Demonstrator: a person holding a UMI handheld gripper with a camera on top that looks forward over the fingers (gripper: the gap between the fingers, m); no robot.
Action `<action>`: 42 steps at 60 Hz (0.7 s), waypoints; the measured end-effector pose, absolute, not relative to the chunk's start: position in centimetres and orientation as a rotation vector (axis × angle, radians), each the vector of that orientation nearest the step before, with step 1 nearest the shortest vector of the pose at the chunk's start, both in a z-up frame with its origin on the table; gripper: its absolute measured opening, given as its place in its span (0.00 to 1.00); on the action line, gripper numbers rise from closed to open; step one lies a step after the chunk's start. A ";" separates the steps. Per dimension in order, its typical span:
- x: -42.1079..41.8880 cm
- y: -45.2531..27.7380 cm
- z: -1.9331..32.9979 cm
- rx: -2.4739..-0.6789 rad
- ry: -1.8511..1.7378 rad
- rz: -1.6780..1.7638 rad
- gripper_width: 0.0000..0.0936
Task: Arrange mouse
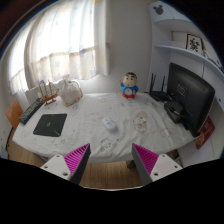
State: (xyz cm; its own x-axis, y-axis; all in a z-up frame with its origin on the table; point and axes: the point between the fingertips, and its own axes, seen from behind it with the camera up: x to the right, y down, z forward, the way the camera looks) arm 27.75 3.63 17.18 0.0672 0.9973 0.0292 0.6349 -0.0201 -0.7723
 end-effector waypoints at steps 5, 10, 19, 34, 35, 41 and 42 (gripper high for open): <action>26.5 3.7 16.5 -1.703 -1.615 0.755 0.91; 24.7 4.0 14.8 -1.673 -1.592 0.784 0.91; 21.3 4.0 11.6 -1.640 -1.575 0.831 0.91; 14.9 3.9 6.1 -1.604 -1.579 0.838 0.91; 14.5 3.9 5.8 -1.604 -1.581 0.836 0.91; 11.7 4.3 4.3 -1.575 -1.588 0.823 0.91; 11.3 4.4 4.1 -1.572 -1.586 0.823 0.91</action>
State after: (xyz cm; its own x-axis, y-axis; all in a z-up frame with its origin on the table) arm 11.25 4.36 4.14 0.0283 0.9974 0.0661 0.5198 0.0418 -0.8533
